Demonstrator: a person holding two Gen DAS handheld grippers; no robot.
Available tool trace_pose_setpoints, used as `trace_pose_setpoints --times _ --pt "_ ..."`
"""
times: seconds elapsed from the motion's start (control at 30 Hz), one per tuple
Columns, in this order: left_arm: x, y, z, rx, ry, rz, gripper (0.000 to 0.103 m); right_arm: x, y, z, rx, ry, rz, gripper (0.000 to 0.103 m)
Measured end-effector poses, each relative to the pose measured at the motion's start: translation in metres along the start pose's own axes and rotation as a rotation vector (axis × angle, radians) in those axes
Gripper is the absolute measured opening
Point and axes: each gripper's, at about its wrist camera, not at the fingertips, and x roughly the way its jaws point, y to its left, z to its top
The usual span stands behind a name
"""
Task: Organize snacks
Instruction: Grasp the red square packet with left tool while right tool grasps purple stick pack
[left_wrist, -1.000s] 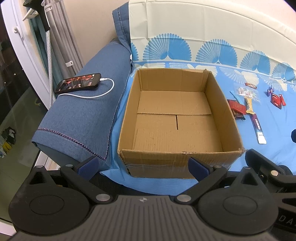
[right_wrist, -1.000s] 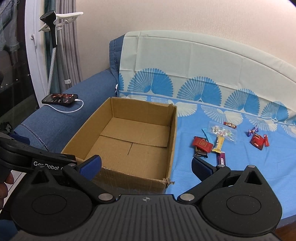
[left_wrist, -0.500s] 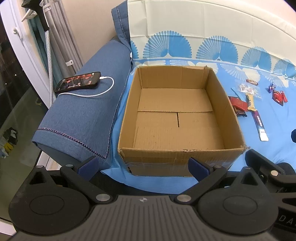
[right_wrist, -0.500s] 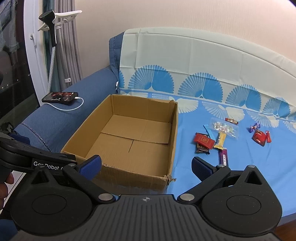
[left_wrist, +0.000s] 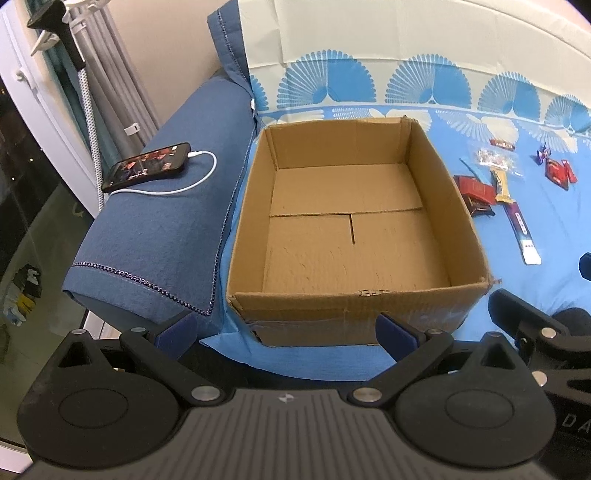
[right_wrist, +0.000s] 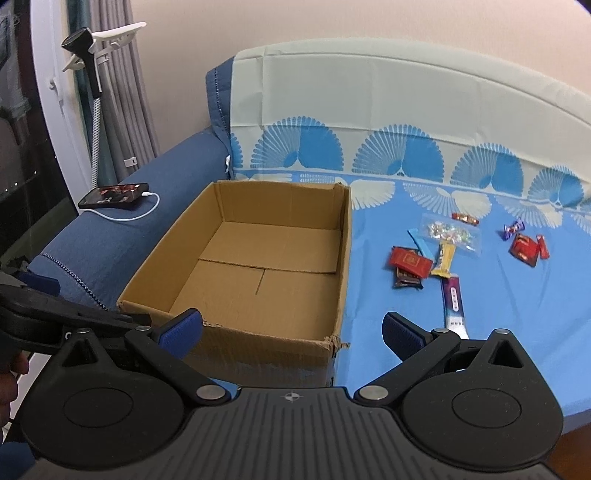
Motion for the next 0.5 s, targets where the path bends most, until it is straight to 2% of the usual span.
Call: trace_pose_setpoints --times 0.13,0.27,0.37,0.5 --pt "0.004 -0.007 0.004 0.022 0.018 -0.009 0.103 0.005 -0.011 -0.003 0.031 0.015 0.005 0.103" --pt "0.009 -0.016 0.01 0.041 0.037 -0.02 0.103 0.016 -0.036 -0.004 0.088 0.013 -0.027 0.103" --pt "0.013 -0.021 0.018 0.045 0.044 -0.02 0.103 0.037 -0.071 -0.005 0.144 0.018 -0.127 0.103" --pt "0.017 -0.031 0.028 0.051 0.056 -0.03 0.103 0.09 -0.134 -0.01 0.232 0.072 -0.261 0.103"
